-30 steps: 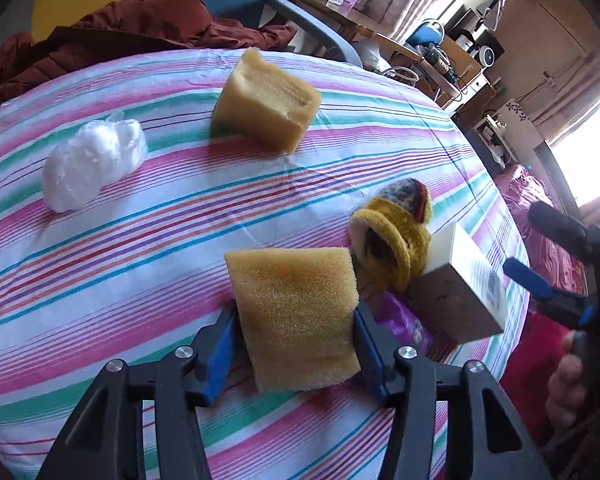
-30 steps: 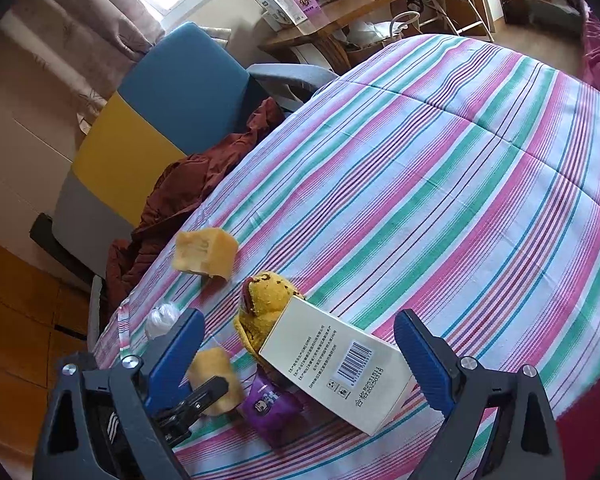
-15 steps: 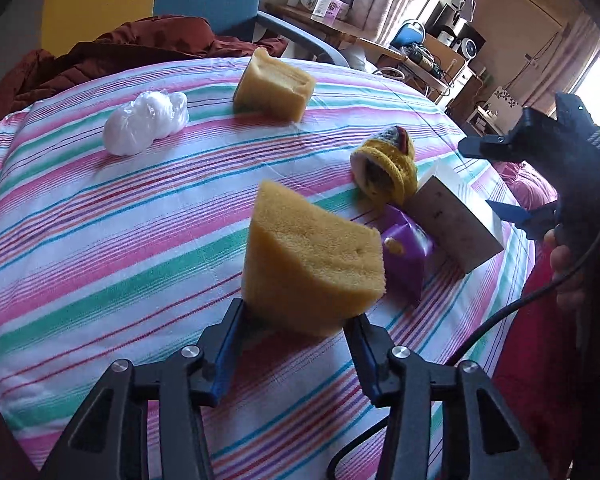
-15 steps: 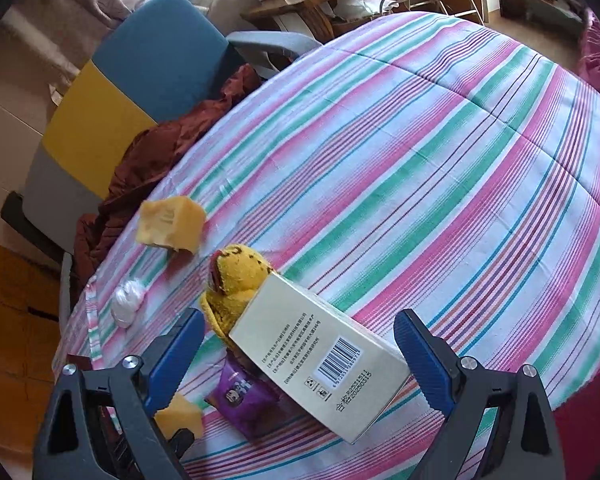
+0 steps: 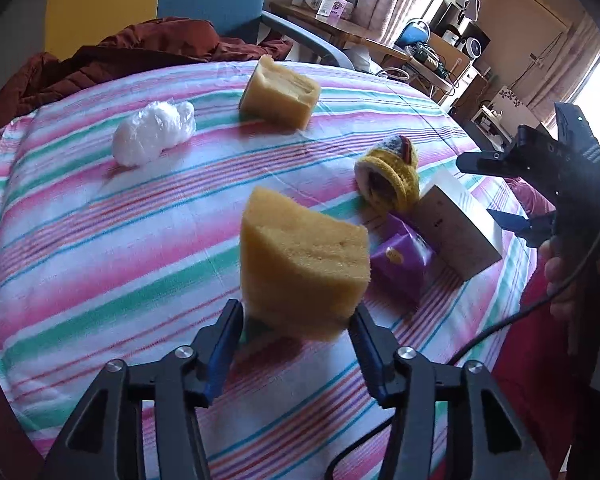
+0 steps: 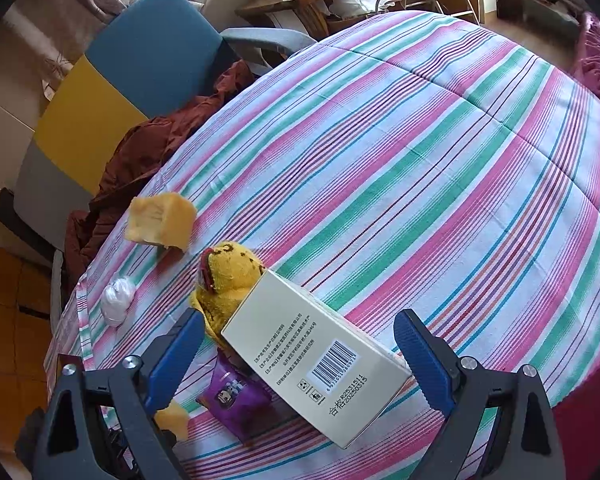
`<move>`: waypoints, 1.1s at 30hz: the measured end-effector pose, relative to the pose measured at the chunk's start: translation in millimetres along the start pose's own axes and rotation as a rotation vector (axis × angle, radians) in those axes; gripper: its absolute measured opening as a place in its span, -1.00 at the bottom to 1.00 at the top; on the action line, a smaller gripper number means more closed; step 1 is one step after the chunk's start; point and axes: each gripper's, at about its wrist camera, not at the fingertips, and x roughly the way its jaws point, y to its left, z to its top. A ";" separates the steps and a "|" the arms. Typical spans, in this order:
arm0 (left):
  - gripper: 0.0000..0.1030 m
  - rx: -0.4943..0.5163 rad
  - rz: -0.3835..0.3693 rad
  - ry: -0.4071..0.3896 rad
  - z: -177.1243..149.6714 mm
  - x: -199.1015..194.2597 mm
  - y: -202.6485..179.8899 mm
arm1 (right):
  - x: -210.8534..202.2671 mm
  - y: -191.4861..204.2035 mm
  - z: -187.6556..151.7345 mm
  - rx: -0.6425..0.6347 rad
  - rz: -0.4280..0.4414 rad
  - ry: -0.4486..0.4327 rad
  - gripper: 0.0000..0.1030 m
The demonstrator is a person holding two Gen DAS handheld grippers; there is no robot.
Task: Organize objects
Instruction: 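Grasp a yellow sponge with the left tool while the right tool grasps the beige box, then carry the yellow sponge and beige box over the gold tray with both tools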
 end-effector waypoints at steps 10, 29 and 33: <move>0.07 0.053 0.031 -0.034 36.8 20.3 -7.8 | -3.0 -0.7 1.1 0.003 0.025 -0.016 0.87; -0.05 -0.010 -0.012 -0.060 -15.6 -39.9 18.2 | 17.1 36.9 -16.3 -0.471 -0.214 0.256 0.35; -0.05 -0.018 -0.009 -0.077 -31.8 -55.6 16.6 | 30.9 33.0 -30.8 -0.539 -0.279 0.296 -0.03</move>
